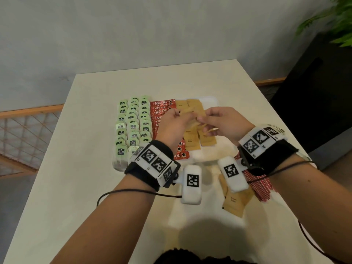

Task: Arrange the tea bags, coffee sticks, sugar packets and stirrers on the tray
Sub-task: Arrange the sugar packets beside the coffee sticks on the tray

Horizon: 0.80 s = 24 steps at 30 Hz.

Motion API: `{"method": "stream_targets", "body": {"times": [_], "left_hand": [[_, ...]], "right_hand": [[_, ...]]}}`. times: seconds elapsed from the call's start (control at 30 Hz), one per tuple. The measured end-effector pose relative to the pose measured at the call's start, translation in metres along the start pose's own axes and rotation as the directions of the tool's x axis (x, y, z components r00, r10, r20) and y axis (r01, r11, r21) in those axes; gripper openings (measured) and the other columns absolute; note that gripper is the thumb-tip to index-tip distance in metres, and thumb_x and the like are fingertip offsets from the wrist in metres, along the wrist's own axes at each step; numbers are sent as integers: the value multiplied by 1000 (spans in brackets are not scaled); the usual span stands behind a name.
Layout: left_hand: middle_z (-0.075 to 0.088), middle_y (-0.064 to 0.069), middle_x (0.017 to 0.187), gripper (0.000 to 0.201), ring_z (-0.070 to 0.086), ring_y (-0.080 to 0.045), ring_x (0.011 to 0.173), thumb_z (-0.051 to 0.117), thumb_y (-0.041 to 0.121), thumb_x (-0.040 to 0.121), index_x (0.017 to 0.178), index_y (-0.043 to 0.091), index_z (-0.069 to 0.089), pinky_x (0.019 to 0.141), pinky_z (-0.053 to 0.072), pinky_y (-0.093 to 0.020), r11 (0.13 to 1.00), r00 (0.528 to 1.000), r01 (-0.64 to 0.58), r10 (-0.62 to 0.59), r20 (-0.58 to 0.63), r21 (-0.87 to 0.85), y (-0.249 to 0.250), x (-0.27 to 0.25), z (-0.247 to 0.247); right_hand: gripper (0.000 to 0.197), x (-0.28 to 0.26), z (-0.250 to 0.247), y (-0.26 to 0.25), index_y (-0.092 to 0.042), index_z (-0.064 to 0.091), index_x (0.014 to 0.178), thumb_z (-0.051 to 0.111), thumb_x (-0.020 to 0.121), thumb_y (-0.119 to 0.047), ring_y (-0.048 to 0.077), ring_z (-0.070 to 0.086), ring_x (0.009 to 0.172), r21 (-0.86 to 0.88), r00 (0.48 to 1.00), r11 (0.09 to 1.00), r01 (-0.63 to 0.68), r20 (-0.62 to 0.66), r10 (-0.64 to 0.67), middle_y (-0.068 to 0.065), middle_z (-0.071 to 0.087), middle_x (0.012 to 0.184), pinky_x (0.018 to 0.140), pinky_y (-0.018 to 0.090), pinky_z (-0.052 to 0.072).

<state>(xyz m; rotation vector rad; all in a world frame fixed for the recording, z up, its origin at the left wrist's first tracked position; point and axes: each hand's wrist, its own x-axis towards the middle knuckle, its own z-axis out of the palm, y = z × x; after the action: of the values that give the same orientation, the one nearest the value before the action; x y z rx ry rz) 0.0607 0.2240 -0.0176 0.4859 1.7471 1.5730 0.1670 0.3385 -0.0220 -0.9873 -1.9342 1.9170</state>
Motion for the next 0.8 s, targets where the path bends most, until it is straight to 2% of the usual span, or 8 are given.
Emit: {"method": "stream_targets", "body": {"times": [0.1, 0.17, 0.27, 0.37, 0.47, 0.57, 0.7, 0.8], "left_hand": [[66, -9, 94, 20, 62, -20, 81, 72, 24, 85, 89, 14, 56, 80, 50, -37, 1000, 1000, -21, 21, 0, 7, -6, 0, 5], [62, -6, 90, 20, 58, -16, 76, 70, 23, 88, 84, 16, 52, 74, 47, -32, 997, 999, -44, 42, 33, 71, -12, -2, 5], [68, -13, 100, 18, 64, -24, 86, 71, 21, 88, 85, 16, 54, 78, 51, -37, 976, 992, -62, 38, 116, 211, -18, 0, 0], [67, -1, 103, 18, 64, -15, 94, 71, 21, 87, 98, 14, 60, 76, 50, -25, 914, 991, -81, 31, 132, 398, -24, 8, -13], [64, 13, 94, 18, 62, -12, 96, 74, 30, 82, 93, 28, 61, 95, 47, -44, 798, 994, -101, 63, 84, 594, -32, 18, -28], [62, 19, 93, 21, 59, -9, 98, 74, 37, 80, 95, 32, 61, 105, 36, -47, 657, 995, -100, 77, 66, 747, -37, 21, -31], [62, 18, 104, 30, 52, -9, 105, 75, 39, 79, 104, 35, 60, 106, 27, -43, 502, 984, -149, 161, 77, 852, -41, 22, -28], [62, 13, 109, 33, 47, -16, 113, 76, 41, 76, 103, 35, 58, 103, 29, -45, 383, 973, -210, 169, 155, 900, -46, 22, -23]], "right_hand": [[6, -2, -5, 2, -5, 67, 91, 67, 89, -11, 9, 59, 58, 98, 994, 995, 32, -111, -21, 3, 65, 72, 60, 23, 53], [4, -3, -9, 5, -6, 68, 90, 67, 89, -10, 8, 59, 57, 104, 994, 994, 29, -107, -17, 4, 65, 72, 59, 22, 55], [4, -3, -15, 14, -7, 69, 92, 68, 88, -10, 12, 59, 57, 20, 994, 1000, 25, -103, -22, 5, 66, 73, 55, 23, 54], [4, -1, -20, 30, -10, 69, 86, 67, 89, -11, 13, 60, 58, -235, 994, 972, 17, -98, -41, 2, 67, 70, 54, 24, 52], [6, 2, -17, 42, -13, 70, 88, 68, 90, -18, 6, 60, 57, -520, 1000, 854, -27, -27, 15, -1, 67, 69, 51, 18, 49], [9, 10, -10, 47, -13, 71, 90, 70, 88, -22, 9, 60, 59, -607, 999, 794, -44, -7, 50, 1, 67, 72, 55, 20, 52], [10, 26, 1, 48, -12, 72, 85, 73, 86, -22, 13, 61, 64, -634, 999, 772, -42, -1, 53, 2, 67, 71, 61, 28, 56], [8, 33, 7, 49, -16, 72, 82, 75, 83, -24, 12, 58, 59, -670, 998, 742, -23, 22, 51, 1, 65, 66, 53, 24, 53]]}}
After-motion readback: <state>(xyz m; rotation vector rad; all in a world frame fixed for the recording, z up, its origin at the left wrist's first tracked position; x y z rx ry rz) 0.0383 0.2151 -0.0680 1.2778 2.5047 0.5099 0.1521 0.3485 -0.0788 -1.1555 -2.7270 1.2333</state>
